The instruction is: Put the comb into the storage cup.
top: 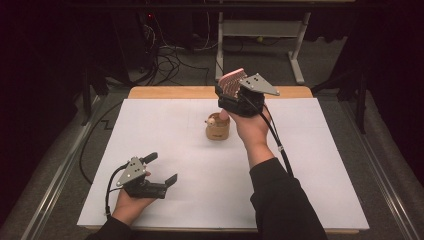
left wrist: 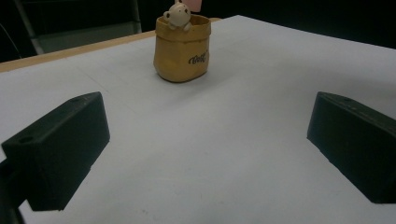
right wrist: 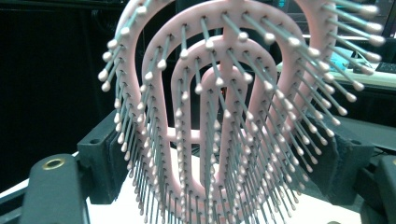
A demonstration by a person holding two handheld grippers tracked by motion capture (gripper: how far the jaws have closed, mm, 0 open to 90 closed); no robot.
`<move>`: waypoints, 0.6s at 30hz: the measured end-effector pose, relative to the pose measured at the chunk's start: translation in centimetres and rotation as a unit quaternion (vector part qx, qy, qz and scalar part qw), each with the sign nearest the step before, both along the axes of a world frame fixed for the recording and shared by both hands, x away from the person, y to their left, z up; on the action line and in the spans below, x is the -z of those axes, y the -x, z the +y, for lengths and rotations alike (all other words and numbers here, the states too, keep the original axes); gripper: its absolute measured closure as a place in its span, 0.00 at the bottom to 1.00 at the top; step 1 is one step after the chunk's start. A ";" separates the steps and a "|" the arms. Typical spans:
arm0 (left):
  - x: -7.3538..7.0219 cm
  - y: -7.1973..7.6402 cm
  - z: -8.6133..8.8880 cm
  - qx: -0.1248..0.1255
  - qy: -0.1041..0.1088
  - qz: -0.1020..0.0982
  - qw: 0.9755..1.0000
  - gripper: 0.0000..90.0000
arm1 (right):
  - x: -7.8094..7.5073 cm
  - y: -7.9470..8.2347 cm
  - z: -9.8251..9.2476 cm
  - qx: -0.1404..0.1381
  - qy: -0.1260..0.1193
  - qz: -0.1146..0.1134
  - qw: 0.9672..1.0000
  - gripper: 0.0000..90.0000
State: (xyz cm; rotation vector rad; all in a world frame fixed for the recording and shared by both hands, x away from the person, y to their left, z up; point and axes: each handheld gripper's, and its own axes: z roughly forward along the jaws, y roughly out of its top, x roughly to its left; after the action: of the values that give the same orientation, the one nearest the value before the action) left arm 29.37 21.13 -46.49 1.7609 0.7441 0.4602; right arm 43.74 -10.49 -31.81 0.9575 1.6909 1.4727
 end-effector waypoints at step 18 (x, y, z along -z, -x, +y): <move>0.0 0.1 -0.1 0.006 0.003 0.002 1.000 0.00 | 2.0 -1.0 1.3 -0.008 0.003 0.024 1.000 0.22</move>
State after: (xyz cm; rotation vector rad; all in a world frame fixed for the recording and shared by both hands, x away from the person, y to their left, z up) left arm 29.31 21.05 -46.50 1.7602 0.7360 0.4465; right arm 44.75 -9.17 -33.78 0.9860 1.7399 1.4645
